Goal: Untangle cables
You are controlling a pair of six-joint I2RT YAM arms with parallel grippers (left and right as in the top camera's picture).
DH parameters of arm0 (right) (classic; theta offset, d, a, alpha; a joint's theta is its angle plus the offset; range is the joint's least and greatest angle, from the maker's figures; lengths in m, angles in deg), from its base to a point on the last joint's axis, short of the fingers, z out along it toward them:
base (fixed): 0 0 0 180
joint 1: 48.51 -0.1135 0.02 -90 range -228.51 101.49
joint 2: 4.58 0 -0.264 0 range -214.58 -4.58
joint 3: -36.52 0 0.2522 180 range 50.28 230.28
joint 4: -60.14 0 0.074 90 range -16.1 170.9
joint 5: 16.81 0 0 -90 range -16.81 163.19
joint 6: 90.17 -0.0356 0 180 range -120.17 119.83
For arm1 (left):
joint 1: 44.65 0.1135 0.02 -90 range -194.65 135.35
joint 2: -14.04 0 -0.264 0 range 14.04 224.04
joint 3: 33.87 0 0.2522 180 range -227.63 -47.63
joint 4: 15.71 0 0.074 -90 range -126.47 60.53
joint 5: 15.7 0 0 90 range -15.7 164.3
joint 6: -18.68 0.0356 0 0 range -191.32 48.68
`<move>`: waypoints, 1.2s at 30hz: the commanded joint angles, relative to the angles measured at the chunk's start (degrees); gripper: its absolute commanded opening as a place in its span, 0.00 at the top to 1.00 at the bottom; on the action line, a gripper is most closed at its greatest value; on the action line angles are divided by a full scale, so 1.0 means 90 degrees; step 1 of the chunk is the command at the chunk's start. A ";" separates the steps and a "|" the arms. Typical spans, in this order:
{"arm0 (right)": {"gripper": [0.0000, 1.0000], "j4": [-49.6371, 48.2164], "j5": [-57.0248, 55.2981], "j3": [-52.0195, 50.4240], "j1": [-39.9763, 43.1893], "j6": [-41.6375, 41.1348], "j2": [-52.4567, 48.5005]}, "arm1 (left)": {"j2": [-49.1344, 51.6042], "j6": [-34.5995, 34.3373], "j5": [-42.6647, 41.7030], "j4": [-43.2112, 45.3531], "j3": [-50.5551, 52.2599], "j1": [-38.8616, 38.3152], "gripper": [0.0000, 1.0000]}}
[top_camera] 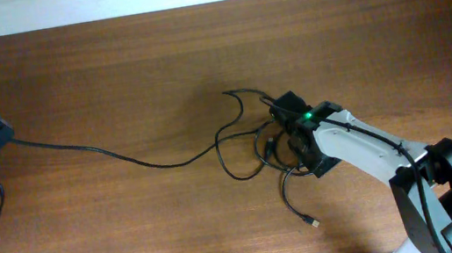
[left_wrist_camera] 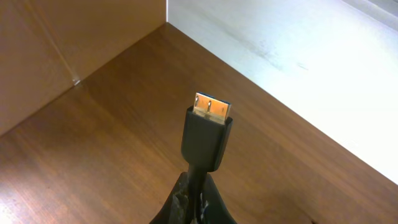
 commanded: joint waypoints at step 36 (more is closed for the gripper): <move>0.96 0.2591 -0.3973 0.7514 0.0461 0.6654 0.2378 | 0.0049 0.0012 0.0204 -0.0104 -0.0027 0.1690 1.00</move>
